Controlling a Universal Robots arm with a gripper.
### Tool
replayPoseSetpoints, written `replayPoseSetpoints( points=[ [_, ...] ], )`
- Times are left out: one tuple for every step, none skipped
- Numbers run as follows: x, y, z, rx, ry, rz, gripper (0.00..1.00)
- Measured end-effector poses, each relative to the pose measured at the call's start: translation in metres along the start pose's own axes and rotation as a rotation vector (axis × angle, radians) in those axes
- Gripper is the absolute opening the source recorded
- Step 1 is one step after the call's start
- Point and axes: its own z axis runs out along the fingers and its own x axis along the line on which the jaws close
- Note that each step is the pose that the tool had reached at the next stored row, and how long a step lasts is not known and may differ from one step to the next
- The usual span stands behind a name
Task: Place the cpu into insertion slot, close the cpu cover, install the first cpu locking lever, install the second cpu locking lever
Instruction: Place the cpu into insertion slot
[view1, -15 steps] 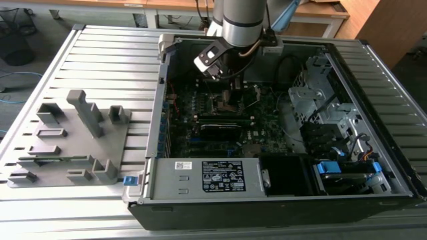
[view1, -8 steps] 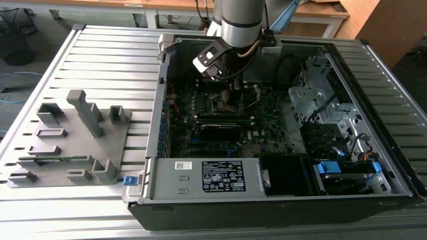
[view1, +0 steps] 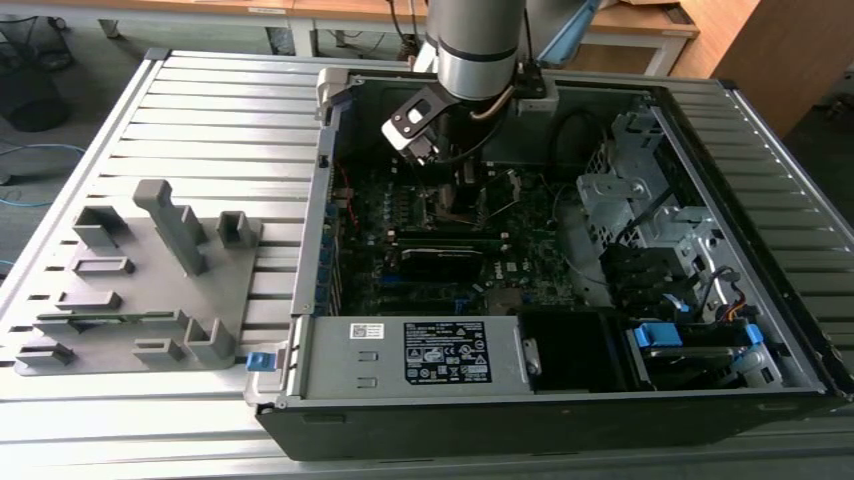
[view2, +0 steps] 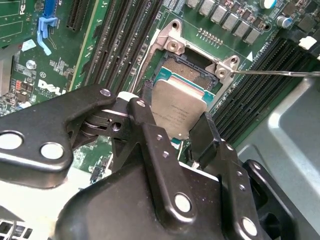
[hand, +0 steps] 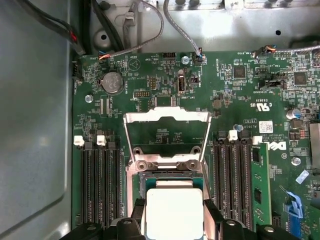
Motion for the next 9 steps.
replayPoseSetpoints(
  points=[
    [0.0,-0.0001,0.0001,0.0001,-0.0002,0.0,0.54],
    [0.0,-0.0003,0.0005,-0.0001,0.0001,0.0,0.54],
    [0.0,-0.0007,0.0009,-0.0001,0.0002,0.0,0.54],
    [0.0,-0.0011,0.0014,-0.0002,0.0003,0.0,0.54],
    [0.0,-0.0015,0.0021,-0.0001,0.0002,0.0,0.54],
    [0.0,-0.0017,0.0028,-0.0001,0.0001,0.0,0.54],
    [-0.0001,-0.0018,0.0036,-0.0001,0.0002,0.0,0.54],
    [-0.0001,-0.002,0.0043,-0.0001,0.0002,0.0,0.54],
    [-0.0001,-0.0021,0.005,-0.0001,0.0003,-0.001,0.54]
  ],
)
